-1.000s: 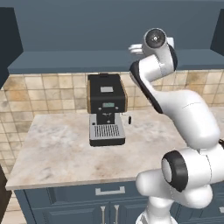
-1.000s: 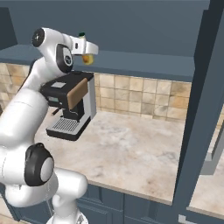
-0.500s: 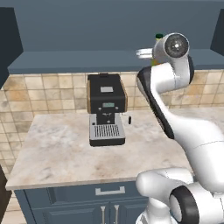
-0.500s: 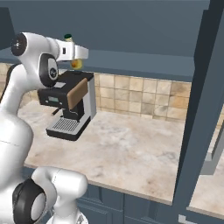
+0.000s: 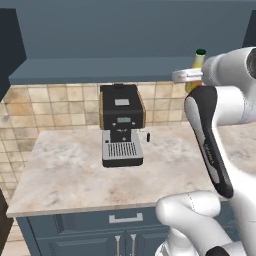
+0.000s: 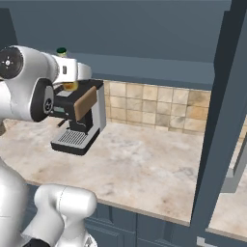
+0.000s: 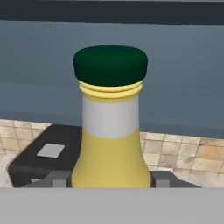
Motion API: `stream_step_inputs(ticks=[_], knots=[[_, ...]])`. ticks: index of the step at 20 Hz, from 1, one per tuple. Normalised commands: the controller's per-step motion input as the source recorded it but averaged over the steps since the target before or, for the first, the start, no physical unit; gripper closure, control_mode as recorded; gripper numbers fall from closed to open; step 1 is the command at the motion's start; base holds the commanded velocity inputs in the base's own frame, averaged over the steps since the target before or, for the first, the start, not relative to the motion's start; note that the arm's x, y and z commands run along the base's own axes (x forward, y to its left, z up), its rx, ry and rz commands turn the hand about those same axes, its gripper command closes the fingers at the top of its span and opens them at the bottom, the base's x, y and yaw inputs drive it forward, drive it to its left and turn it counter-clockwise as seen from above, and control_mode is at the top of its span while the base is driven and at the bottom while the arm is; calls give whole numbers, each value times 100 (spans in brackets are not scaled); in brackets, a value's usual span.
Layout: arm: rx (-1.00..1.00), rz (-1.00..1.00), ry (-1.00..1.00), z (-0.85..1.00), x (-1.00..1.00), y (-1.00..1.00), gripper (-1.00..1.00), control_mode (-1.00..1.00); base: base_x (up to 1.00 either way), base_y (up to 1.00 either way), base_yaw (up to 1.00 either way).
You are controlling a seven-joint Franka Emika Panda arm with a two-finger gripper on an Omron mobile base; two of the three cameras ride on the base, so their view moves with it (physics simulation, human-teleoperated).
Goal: Take 2 condiments from the cabinet and move them on the counter near the stove.Make sure the condiments are lined up with each other, next to each other.
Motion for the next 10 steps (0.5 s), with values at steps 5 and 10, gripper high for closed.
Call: stream_step_inputs(ticks=[5, 10], knots=[[2, -1, 5, -10, -94, 7, 100, -100, 0, 0, 0], [0, -6, 3, -9, -70, 2, 100, -100, 0, 0, 0]])
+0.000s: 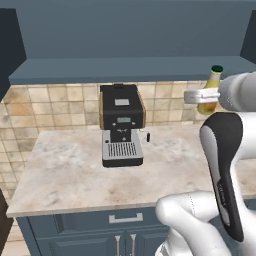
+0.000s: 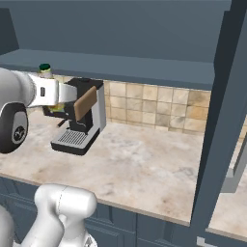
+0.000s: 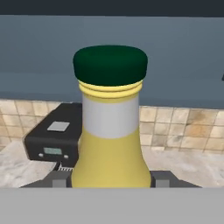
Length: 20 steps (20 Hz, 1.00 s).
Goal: Take 2 condiments from the cabinet and move them on the counter near the stove.Make sure the condiments are lined up with each other, next to each other.
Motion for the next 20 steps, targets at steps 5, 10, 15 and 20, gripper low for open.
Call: stream_step_inputs(ticks=[5, 10, 15, 20], knots=[[2, -2, 3, -11, -37, 0, 100, -100, 0, 0, 0], [5, 0, 4, -25, -26, 0, 100, -100, 0, 0, 0], [5, 0, 2, -24, -25, 0, 100, -100, 0, 0, 0], [0, 0, 1, 0, 0, 0, 100, 100, 0, 0, 0]])
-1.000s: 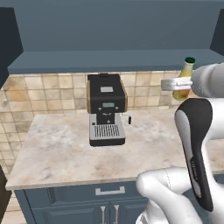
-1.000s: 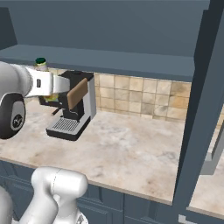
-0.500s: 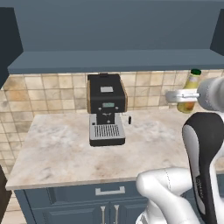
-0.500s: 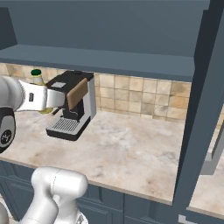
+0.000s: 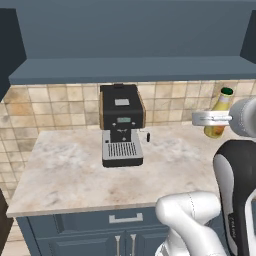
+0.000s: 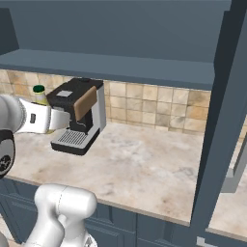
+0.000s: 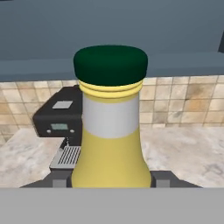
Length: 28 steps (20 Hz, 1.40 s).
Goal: Take 2 condiments from the cabinet and move them on the counter near the stove.Make sure the condiments are lined up with each other, next to each other.
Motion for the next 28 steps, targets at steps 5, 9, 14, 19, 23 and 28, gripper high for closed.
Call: stream_step_inputs(ticks=[5, 9, 14, 19, 23, 28], knots=[[0, 0, 0, 0, 0, 0, 100, 100, -80, -1, -5], [0, 0, 0, 0, 0, 0, 100, 100, -100, -9, -25], [0, 0, 0, 0, 0, 0, 100, 100, -98, -64, -34], [0, 0, 0, 0, 0, 0, 100, 100, -80, -100, -25], [0, 0, 0, 0, 0, 0, 100, 100, -70, -100, -20], [0, 0, 0, 0, 0, 0, 100, 100, 11, -100, -9]])
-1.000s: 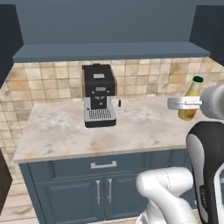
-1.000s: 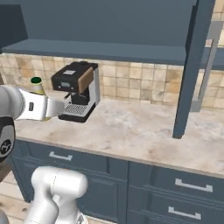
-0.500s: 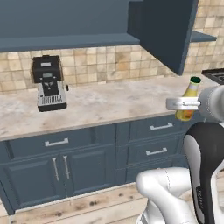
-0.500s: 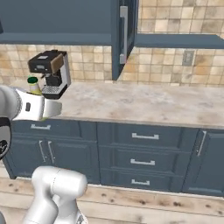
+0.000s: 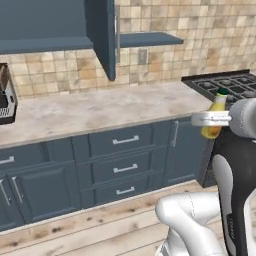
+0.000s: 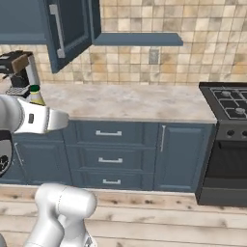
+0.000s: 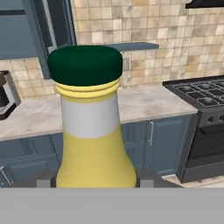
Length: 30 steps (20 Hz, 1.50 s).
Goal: Take 2 condiments from the cabinet and move them on the counter near the stove.Make sure the condiments are lined up with each other, next to each other.
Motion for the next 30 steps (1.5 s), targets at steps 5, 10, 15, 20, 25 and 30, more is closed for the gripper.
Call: stream_step_inputs(ticks=[5, 10, 15, 20, 25, 30], knots=[[0, 0, 0, 0, 0, 0, 100, 100, 54, -100, -4], [0, 0, 0, 0, 0, 0, 100, 100, 89, -100, 0], [0, 0, 0, 0, 0, 0, 100, 100, 93, -100, 0], [0, 0, 0, 0, 0, 0, 100, 100, 84, -100, 0], [0, 0, 0, 0, 0, 0, 100, 100, 23, -100, 0], [0, 0, 0, 0, 0, 0, 100, 100, 1, -100, 0]])
